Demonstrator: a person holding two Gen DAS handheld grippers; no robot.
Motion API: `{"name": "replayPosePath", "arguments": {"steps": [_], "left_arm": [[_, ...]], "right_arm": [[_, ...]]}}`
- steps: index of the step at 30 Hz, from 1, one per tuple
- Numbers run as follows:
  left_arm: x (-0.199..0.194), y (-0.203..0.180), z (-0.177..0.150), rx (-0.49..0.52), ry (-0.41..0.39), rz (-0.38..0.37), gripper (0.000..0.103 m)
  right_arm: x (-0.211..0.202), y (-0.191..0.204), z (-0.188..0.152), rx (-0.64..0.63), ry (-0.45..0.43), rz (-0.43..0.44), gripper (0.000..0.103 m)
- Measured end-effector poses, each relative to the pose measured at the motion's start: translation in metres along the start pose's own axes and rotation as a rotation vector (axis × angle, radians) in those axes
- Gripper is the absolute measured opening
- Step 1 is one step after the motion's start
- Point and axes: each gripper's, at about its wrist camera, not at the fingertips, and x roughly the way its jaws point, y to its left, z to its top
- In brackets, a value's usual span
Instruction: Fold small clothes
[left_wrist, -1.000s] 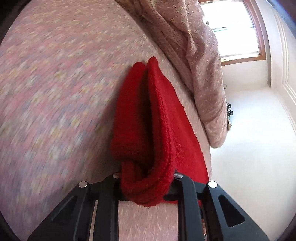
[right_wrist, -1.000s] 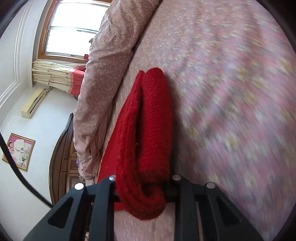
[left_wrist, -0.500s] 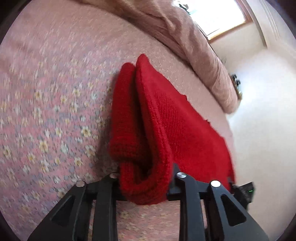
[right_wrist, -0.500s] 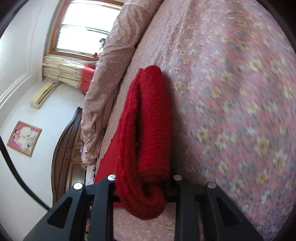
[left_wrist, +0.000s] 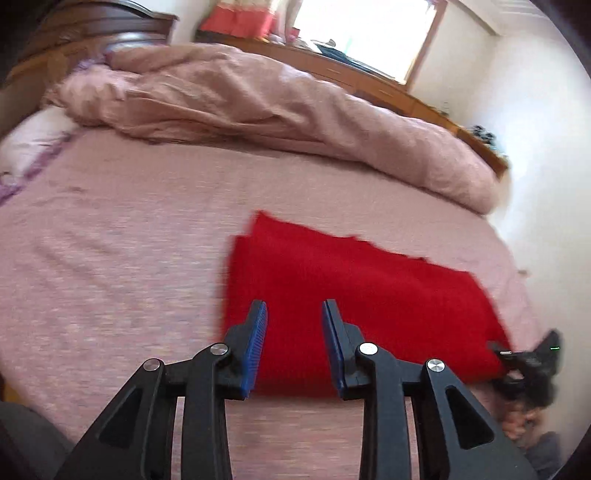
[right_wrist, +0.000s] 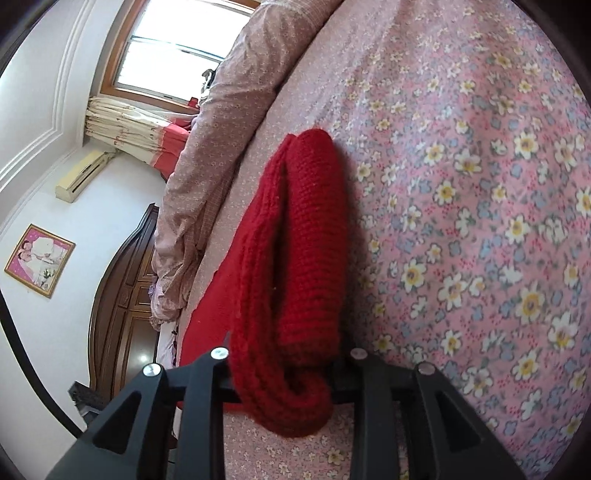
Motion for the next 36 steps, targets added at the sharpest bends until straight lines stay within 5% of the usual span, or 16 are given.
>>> {"name": "replayPosePath", "arguments": {"steps": [6,11,25,36], "left_arm": [[0.039,-0.079,-0.008,0.095,0.094,-0.134,0.015],[0.068,-0.118,-0.027,0.134,0.191,-0.149,0.007],[0.091,-0.125,-0.049,0.187,0.228,-0.137,0.006],[0.107,-0.134,-0.071,0.219,0.233,-0.037,0.006]], "right_arm": [[0.004,0.003,0.002,0.014,0.002,-0.006,0.028],[0.005,0.000,0.005,0.013,0.009,-0.004,0.028],[0.007,0.003,0.010,0.018,0.017,-0.009,0.028],[0.011,0.006,0.008,0.004,0.015,-0.019,0.028]]}}
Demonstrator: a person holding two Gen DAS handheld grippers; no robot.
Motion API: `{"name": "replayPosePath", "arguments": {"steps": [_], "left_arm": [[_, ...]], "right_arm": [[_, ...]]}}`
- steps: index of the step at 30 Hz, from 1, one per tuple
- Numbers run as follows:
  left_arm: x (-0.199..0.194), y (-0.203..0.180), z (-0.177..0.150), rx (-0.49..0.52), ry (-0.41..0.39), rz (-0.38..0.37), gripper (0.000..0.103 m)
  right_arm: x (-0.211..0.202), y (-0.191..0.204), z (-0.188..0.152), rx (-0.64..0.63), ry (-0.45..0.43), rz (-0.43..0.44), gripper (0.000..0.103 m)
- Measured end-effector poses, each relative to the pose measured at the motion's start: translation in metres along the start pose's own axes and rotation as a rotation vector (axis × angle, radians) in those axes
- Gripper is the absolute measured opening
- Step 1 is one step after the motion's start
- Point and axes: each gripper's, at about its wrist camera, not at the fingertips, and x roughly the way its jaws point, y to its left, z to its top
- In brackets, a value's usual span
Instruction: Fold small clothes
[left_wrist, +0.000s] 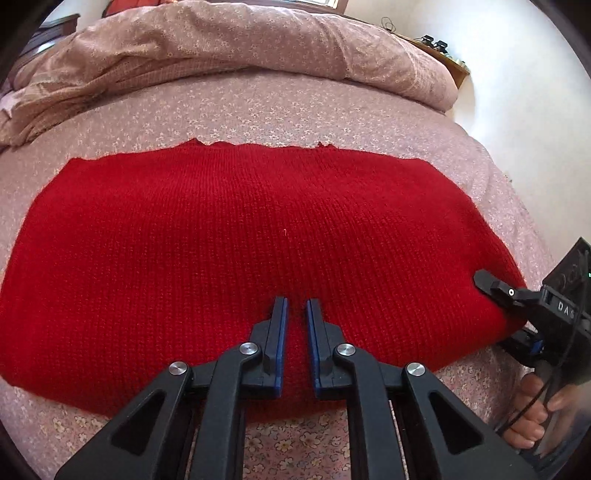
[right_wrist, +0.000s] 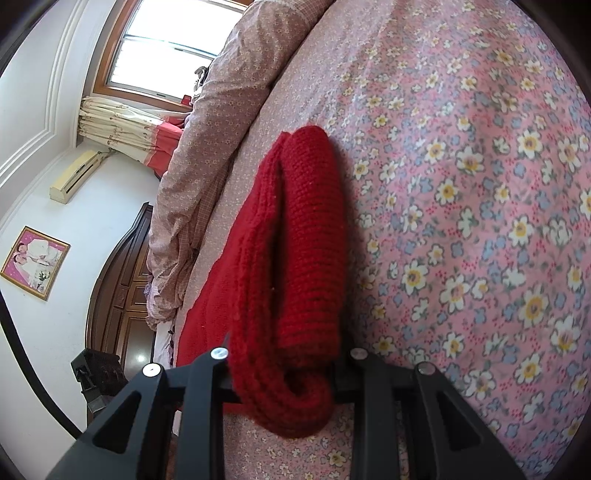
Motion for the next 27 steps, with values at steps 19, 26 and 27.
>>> {"name": "replayPosePath", "arguments": {"steps": [19,26,27], "left_arm": [[-0.130,0.131,0.003,-0.139,-0.092,-0.205,0.006],[-0.145,0.242,-0.035,-0.327,-0.109,-0.129,0.006],[-0.140,0.255,-0.041,-0.369,-0.101,-0.120,0.006]], "right_arm": [[0.028,0.260,-0.026,-0.608,-0.097,-0.312,0.023],[0.119,0.363,-0.122,-1.015,-0.077,-0.519,0.024],[0.144,0.369,-0.148,-1.088,-0.095,-0.560,0.024]]}}
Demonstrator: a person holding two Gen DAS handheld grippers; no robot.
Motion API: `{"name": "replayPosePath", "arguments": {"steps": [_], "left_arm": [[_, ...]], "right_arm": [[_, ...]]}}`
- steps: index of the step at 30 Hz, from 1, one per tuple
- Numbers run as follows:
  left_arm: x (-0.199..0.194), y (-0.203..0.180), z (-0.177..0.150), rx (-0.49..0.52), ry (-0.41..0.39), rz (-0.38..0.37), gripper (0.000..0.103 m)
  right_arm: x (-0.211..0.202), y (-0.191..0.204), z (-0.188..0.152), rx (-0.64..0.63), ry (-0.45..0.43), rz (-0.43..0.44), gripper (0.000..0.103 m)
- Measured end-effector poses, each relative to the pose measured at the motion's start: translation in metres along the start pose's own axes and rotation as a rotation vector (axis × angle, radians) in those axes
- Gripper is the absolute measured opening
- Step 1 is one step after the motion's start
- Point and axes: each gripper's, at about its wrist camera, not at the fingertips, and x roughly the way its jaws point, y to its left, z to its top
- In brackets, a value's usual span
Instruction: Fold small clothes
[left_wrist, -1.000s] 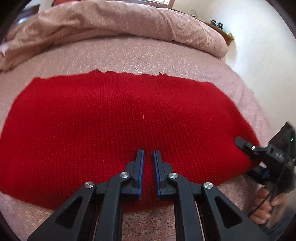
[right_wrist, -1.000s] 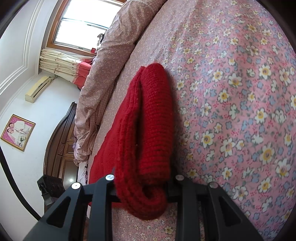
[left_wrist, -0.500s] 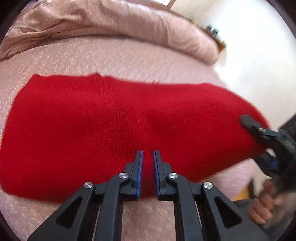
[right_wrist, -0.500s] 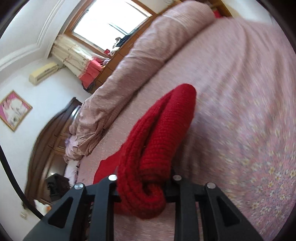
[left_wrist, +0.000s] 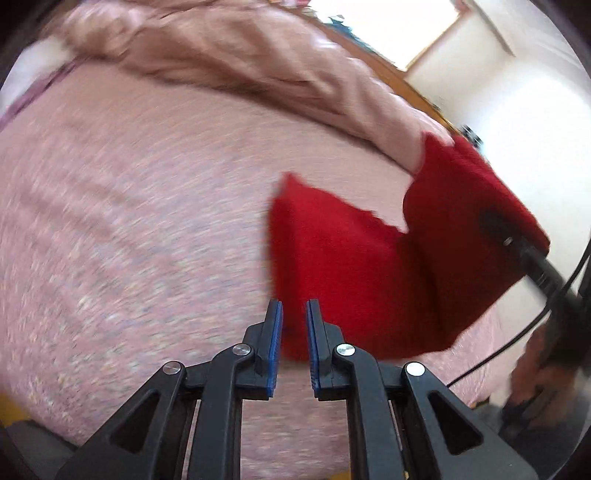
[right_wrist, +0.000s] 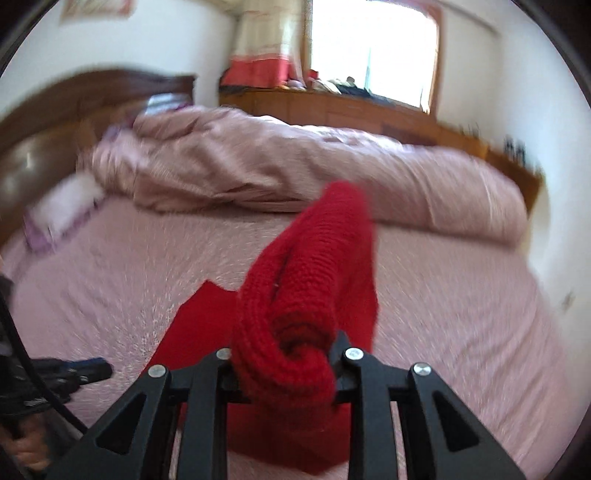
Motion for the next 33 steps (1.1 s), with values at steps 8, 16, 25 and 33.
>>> {"name": "replayPosePath", "arguments": {"steps": [8,16,25,33], "left_arm": [[0.022,0.030,-0.005,-0.052,-0.022,0.064,0.005],[0.041,0.022,-0.011,-0.030,0.015,0.082,0.005],[0.041,0.019,-0.017,-0.057,0.008,0.034,0.011],[0.037,0.003,-0.026,-0.029,-0.029,0.013,0.012]], "right_arm": [[0.074,0.136,-0.048,-0.166,0.124,-0.091,0.024],[0.064,0.113,-0.051,-0.135,0.104,0.010,0.034],[0.011,0.065,-0.040,0.150,-0.108,0.288,0.060],[-0.006,0.033,-0.050,0.109,-0.092,0.159,0.068]]}}
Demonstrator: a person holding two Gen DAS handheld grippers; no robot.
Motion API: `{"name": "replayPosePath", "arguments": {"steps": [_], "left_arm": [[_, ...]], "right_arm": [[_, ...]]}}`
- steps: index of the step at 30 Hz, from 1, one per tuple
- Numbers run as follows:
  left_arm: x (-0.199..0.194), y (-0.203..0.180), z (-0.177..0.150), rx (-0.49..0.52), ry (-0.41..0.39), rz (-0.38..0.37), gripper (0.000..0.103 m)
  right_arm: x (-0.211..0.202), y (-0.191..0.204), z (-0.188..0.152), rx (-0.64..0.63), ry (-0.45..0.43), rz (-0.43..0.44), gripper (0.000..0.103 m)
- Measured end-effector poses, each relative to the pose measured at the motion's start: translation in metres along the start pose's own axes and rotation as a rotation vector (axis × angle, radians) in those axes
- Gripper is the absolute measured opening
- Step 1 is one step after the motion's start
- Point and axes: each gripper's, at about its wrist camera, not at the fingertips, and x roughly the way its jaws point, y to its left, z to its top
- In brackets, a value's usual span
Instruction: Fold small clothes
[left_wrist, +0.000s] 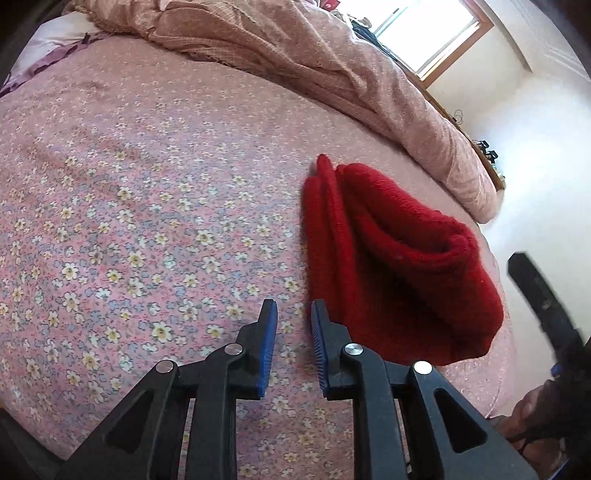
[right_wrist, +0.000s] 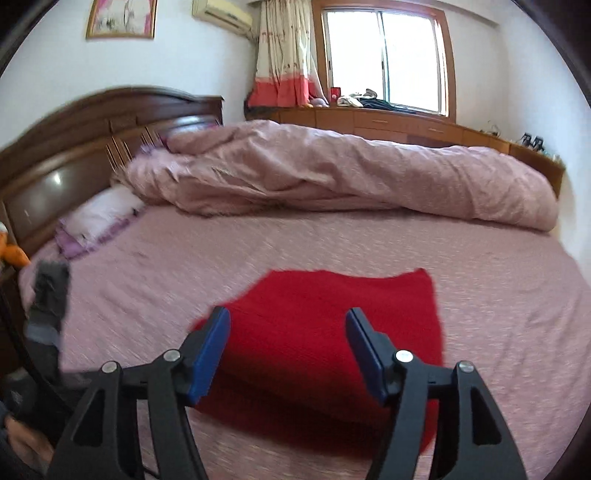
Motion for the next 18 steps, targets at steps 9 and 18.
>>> {"name": "replayPosePath", "arguments": {"steps": [9,18], "left_arm": [[0.008,-0.007,-0.005,0.009,0.023,0.013,0.012],[-0.020,-0.001,-0.013,-0.166,0.076,-0.244,0.058]], "right_arm": [[0.007,-0.022,-0.014,0.043,0.028,-0.034,0.068],[-0.021,-0.061,-0.044,0.141,-0.038,-0.047,0.069]]}}
